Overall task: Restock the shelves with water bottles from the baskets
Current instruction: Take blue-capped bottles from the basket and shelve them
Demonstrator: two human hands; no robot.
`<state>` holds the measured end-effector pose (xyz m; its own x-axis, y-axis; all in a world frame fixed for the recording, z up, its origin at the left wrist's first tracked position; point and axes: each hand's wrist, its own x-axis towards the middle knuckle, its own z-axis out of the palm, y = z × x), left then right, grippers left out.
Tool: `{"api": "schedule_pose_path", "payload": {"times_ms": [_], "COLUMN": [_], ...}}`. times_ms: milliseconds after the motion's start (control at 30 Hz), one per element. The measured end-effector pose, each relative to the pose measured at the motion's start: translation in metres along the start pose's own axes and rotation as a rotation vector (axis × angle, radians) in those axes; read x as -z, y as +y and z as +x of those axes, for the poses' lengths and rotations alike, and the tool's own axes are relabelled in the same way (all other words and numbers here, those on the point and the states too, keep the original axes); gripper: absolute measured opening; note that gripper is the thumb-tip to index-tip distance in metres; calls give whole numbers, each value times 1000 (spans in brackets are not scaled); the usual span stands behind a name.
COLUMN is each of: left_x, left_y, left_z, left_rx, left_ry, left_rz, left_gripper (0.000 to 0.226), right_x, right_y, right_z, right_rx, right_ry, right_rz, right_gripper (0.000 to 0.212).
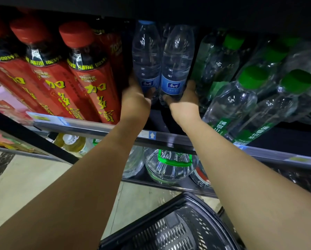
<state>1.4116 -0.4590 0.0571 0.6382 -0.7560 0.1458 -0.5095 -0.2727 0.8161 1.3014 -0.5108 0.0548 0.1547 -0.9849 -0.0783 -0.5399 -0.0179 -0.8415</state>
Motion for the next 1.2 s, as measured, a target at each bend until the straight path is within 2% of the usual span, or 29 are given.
{"api": "schedule_pose_path", "payload": {"times_ms": [100,233,300,367,433,533,633,700,867,1067,1200], "left_x": [1,5,13,26,42,60,70,72,66,53,34], "left_y": [3,8,9,13,17,19,19,16,2,-8,14], "left_z": [-3,-28,-54,-89,-127,-185,-241,-280,-386,-523,-594], "left_rx": [31,108,43,-33,-68,-123,-160,-170,-131,-45,-2], "left_ry": [-22,-34,-41,-54,-68,-77,-133,-203,-421,-654,-775], "left_rz": [3,78,126,173,298,585,790,854,919,890,854], "left_gripper": [60,50,52,59,63,64,70,72,76,74,76], "right_x": [-2,0,8,20,33,57,85,101,139,195,245], "right_y": [-2,-1,1,2,9,22,46,70,147,237,280], "right_z": [2,-14,-39,-76,-114,-167,-212,-241,-327,-460,-519], "right_rx": [-19,-40,-17,43,215,402,460,407,142,-221,-367], "right_ry": [-23,-58,-90,-114,-89,-138,-139,-174,-320,-458,-396], "right_rz": [-16,11,36,20,-87,-392,-693,-798,-941,-886,-856], "right_gripper": [65,71,59,56,59,61,68,71,74,77,76]}}
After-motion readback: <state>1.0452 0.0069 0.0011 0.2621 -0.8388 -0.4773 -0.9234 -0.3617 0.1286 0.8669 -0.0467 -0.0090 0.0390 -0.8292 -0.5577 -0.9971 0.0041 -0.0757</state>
